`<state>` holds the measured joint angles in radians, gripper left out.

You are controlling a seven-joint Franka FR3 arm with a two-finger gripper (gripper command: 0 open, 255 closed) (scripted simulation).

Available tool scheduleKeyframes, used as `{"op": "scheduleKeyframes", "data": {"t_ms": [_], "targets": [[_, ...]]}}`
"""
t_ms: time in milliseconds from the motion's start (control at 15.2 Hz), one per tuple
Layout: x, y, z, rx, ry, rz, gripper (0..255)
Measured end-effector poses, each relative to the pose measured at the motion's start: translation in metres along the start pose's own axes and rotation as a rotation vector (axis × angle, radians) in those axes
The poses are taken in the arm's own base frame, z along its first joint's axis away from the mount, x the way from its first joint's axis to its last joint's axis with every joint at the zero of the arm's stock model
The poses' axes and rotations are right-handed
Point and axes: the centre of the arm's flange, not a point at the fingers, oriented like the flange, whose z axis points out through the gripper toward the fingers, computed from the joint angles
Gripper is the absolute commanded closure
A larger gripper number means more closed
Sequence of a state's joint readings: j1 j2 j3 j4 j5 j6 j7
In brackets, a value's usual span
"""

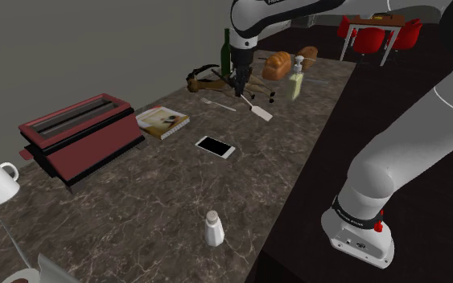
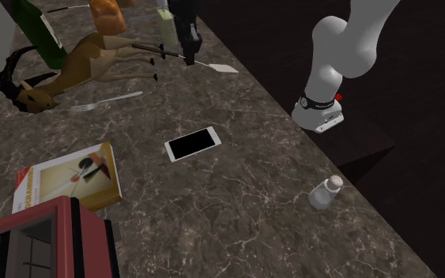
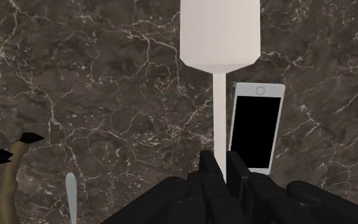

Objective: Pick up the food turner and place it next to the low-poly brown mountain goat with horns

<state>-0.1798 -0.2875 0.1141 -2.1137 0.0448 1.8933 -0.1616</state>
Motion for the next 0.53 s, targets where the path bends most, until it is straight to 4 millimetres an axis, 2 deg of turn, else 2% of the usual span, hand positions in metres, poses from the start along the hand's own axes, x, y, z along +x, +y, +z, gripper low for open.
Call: {"op": "scheduleKeyframes", "data": {"t_ms": [528], "targets": [[-0.026, 0.100, -0.001, 0.000, 0.000, -0.001, 255]]}}
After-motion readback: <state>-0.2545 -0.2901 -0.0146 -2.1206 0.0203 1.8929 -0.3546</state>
